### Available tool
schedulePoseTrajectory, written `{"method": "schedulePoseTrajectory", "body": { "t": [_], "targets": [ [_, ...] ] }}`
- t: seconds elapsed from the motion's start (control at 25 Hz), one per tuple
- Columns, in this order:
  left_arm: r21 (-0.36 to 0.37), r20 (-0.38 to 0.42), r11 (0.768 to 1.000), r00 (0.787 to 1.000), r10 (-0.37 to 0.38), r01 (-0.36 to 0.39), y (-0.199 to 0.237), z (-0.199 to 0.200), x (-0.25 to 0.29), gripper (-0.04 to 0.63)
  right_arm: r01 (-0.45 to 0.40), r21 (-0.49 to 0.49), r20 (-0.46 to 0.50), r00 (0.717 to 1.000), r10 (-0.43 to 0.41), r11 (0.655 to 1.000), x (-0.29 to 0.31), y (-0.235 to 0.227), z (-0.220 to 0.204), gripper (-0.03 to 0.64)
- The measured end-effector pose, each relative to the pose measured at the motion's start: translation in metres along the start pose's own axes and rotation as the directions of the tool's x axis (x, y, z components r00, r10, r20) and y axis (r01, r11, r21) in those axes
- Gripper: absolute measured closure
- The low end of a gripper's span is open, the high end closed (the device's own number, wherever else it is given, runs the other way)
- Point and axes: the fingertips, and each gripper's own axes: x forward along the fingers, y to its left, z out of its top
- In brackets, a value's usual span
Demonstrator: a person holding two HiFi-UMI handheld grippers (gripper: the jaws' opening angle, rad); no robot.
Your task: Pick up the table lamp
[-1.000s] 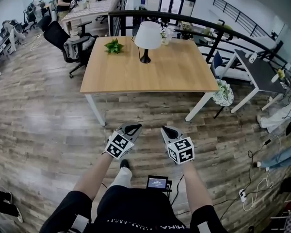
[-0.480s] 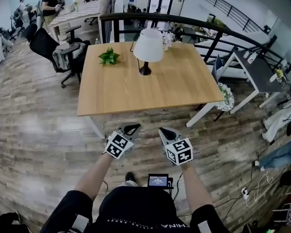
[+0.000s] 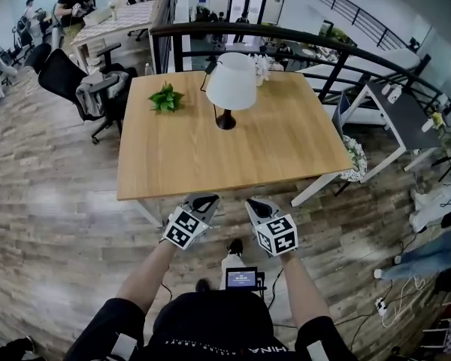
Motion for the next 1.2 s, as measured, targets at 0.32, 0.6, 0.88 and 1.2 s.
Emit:
{"method": "schedulePoseTrajectory", "body": {
  "t": [0.32,0.6,0.88,1.2],
  "targets": [
    [-0.008,-0.007,0.999,0.999,0.043,-0.043,0.069,0.031,0.080,0.578,-0.022,-0.001,0.023,0.999,0.022,1.000,0.067,-0.094,0.041,0.589],
    [-0.047,-0.006,0.992,0.993,0.119,-0.119,0.139,0.062,0.157,0.577,-0.074,-0.034,0.022,0.997,0.075,0.997,0.126,-0.183,0.080,0.589],
    [-0.086,-0.011,0.981,0.985,0.172,-0.172,0.176,0.076,0.192,0.578,-0.118,-0.027,0.036,0.992,0.119,0.993,0.167,-0.227,0.105,0.589],
    [-0.089,-0.005,0.984,0.988,0.154,-0.154,0.215,0.081,0.208,0.578,-0.096,-0.005,0.047,0.994,0.096,0.995,0.196,-0.238,0.123,0.589]
  ]
}}
